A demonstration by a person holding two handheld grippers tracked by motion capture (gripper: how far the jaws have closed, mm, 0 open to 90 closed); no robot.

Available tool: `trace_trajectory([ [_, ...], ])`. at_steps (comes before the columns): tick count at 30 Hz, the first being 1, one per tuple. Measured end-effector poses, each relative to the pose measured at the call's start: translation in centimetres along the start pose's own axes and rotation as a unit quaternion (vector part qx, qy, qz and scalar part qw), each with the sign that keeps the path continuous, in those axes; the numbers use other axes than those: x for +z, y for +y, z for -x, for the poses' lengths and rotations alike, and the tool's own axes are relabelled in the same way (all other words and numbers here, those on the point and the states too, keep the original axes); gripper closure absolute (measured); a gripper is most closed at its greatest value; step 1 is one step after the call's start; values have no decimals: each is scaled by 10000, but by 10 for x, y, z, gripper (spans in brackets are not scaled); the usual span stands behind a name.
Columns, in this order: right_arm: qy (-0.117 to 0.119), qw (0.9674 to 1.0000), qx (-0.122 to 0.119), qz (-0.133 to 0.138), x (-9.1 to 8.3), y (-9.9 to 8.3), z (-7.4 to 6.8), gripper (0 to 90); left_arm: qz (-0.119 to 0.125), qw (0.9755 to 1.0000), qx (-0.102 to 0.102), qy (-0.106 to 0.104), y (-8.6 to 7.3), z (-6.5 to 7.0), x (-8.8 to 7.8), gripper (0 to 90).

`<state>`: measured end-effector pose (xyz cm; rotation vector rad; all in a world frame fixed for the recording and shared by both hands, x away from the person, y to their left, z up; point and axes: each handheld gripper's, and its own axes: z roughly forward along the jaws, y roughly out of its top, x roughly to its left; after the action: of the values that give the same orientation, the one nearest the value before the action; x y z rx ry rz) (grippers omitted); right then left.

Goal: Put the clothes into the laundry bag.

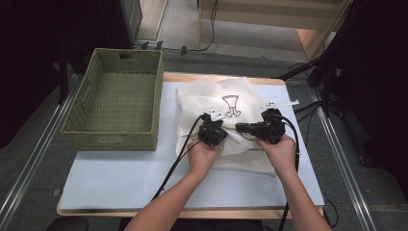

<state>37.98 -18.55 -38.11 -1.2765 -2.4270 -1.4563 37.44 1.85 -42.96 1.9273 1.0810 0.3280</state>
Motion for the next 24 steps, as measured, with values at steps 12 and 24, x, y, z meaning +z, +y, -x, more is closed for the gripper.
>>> trace_trajectory([
  [12,-181,9998,-52,-106,8,-2,3,890,-70,9981,512,-342,-13,18,-48,900],
  [24,-150,9999,-6,-29,6,-1,4,889,-569,9925,691,-836,-50,59,-11,900],
])
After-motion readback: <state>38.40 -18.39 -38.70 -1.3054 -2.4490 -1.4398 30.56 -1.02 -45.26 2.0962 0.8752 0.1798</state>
